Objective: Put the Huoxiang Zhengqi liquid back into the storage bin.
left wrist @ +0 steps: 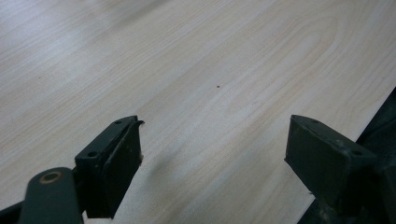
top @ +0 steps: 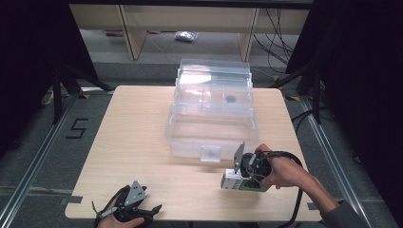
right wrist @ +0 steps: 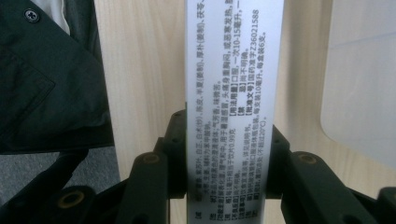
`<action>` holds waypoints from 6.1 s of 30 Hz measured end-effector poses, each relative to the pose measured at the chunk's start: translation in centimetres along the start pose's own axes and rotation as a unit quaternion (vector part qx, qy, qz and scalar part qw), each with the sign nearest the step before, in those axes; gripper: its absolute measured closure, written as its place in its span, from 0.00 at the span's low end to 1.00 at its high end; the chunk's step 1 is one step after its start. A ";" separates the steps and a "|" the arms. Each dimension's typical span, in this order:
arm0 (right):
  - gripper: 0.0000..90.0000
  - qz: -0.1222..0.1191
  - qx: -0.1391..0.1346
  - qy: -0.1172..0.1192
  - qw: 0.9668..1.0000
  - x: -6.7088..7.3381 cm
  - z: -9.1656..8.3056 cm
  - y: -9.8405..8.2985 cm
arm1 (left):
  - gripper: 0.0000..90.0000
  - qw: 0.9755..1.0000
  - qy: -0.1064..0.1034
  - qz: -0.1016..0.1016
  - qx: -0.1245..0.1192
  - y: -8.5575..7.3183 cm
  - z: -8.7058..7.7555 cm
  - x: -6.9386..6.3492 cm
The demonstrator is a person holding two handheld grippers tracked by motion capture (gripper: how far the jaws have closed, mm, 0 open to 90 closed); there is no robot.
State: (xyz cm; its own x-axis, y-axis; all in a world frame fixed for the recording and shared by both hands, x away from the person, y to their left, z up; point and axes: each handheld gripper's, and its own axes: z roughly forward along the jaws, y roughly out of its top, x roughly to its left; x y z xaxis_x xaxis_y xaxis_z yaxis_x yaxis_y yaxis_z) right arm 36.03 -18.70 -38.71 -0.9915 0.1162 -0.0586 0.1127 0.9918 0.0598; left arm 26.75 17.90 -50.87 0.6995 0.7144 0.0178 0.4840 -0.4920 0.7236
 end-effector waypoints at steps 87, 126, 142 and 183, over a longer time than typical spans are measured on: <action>0.72 -0.004 0.010 -0.010 1.000 -14.7 -3.9 5.1 | 0.20 1.000 -0.005 0.009 0.003 0.0 -0.1 -0.1; 0.71 0.012 0.029 0.039 0.999 -15.8 3.5 4.4 | 0.20 1.000 -0.004 0.002 0.003 -0.1 0.0 -0.1; 0.59 0.076 -0.041 0.029 0.996 -15.6 0.4 3.3 | 0.20 1.000 -0.001 0.003 0.000 0.0 -0.1 -0.2; 0.41 0.210 -0.149 -0.013 0.966 -14.2 -2.9 0.3 | 0.20 1.000 0.000 0.001 -0.002 -0.1 0.1 0.0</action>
State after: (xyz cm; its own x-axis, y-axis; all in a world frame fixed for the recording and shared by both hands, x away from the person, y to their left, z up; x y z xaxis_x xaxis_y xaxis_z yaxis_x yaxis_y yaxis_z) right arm 49.95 -20.18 -34.96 -0.8601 0.5101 0.0087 0.4770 0.7981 0.3681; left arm 26.73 17.89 -50.97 0.7010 0.7129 0.0186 0.4802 -0.4911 0.7268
